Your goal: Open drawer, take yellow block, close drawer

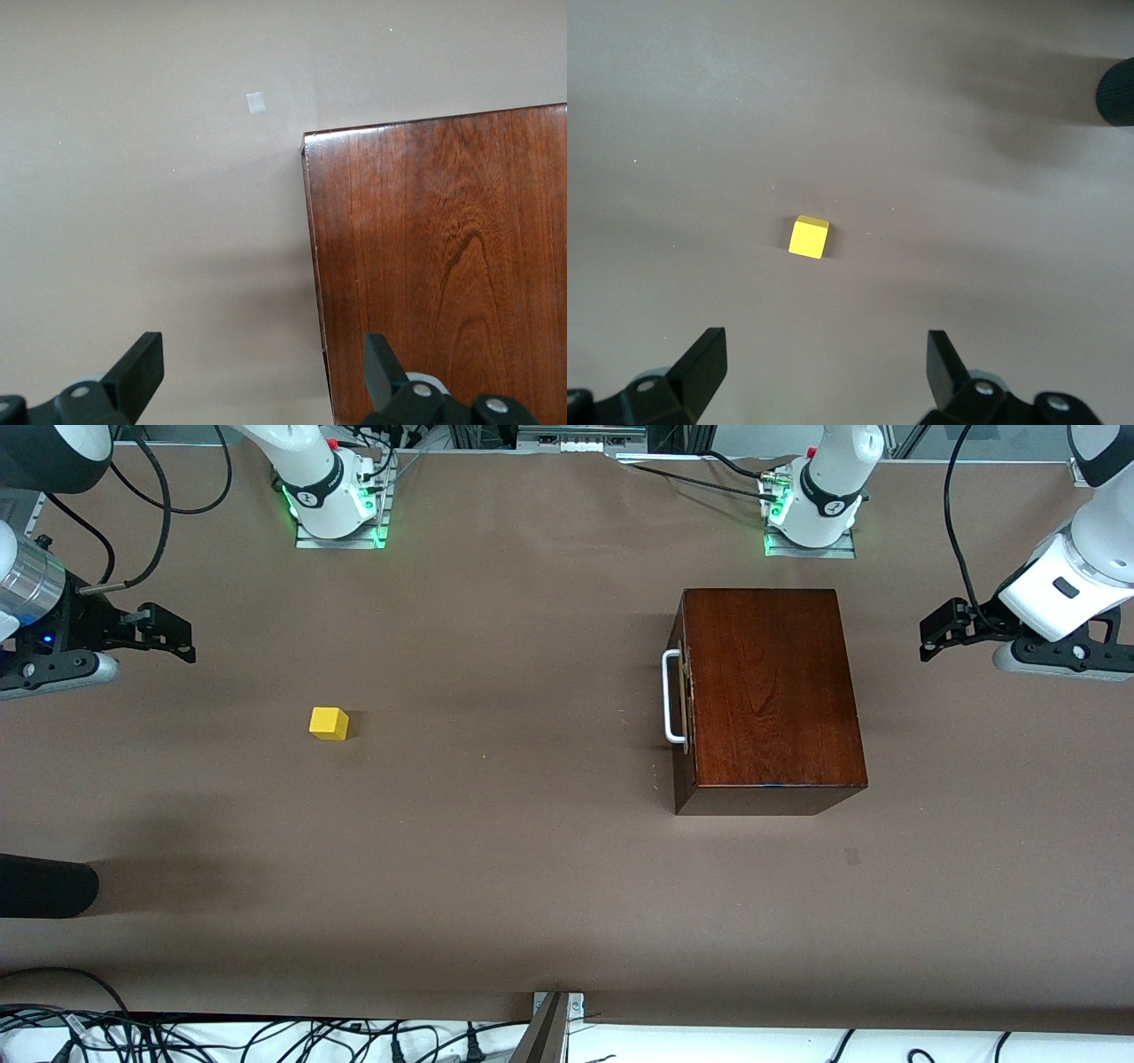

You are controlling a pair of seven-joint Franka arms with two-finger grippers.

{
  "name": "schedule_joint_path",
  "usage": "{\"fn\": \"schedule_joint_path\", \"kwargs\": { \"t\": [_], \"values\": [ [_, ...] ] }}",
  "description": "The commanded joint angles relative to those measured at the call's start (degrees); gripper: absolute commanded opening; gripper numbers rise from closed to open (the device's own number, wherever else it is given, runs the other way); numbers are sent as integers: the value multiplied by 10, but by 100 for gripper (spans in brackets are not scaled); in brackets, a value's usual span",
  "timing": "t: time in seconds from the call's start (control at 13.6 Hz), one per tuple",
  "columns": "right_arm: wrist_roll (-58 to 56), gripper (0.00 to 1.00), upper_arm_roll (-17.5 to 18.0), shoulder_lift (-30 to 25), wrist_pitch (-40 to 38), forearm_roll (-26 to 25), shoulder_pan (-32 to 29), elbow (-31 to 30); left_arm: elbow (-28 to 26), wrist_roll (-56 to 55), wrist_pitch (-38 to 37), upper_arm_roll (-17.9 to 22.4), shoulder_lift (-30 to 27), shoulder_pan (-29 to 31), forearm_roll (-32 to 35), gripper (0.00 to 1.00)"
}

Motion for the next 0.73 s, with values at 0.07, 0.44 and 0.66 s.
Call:
{"fn": "schedule_joint_path", "kwargs": {
  "t": [0.07,0.44,0.66],
  "values": [
    [-7,100,1,6,-3,-6,-3,13,18,12,-12,1,8,-4,6,100],
    [-7,100,1,6,-3,-5,-3,13,32,13,-15,2,26,-7,6,100],
    [-7,100,1,7,-3,-5,-3,13,32,13,-15,3,24,-7,6,100]
  ]
}}
